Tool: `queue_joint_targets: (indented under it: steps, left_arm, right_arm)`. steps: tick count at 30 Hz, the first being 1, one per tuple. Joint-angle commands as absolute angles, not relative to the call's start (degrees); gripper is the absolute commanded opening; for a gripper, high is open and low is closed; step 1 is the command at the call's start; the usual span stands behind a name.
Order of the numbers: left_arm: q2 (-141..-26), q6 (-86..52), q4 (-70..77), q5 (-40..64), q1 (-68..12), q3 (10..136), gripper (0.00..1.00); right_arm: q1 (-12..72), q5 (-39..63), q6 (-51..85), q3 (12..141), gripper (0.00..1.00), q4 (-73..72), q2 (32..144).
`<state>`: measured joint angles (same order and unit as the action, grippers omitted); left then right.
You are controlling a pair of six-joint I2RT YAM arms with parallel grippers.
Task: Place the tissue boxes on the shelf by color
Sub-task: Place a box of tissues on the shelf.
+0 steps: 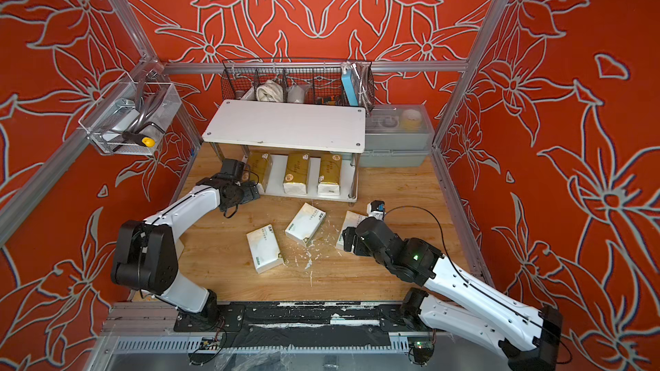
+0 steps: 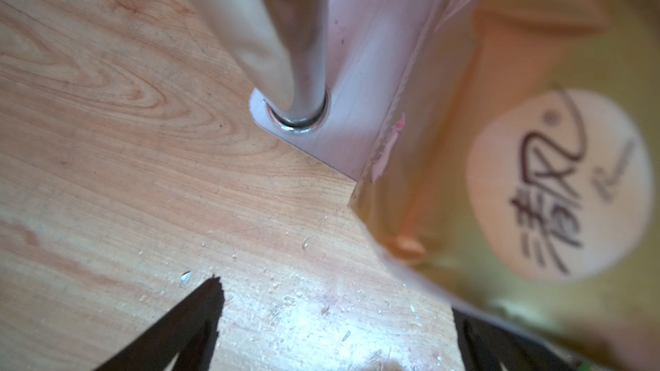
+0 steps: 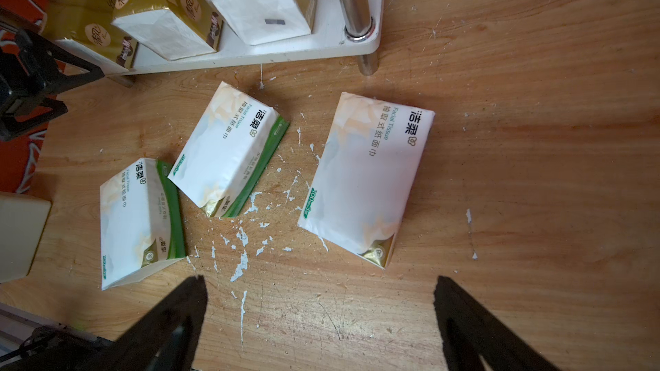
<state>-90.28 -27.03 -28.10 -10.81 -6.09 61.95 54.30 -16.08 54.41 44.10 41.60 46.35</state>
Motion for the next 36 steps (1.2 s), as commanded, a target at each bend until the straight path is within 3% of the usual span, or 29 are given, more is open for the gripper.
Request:
queue_joint_targets:
  steps: [1, 15, 36]
  left_arm:
    - [-91.72, -26.49, -24.63, -11.68, -5.62, 64.25, 0.99]
    - [-88.01, -36.6, -18.36, -14.48, -5.62, 58.18, 0.99]
    - [-89.45, -37.75, -12.49, -14.12, -5.59, 56.3, 0.99]
  right_arm:
    - [54.05, -17.6, 54.95, 43.65, 0.99, 42.94, 45.52]
    - [54.05, -17.4, 56.08, 42.55, 0.99, 42.2, 44.84]
    - [54.05, -17.48, 56.34, 41.86, 0.99, 42.36, 44.03]
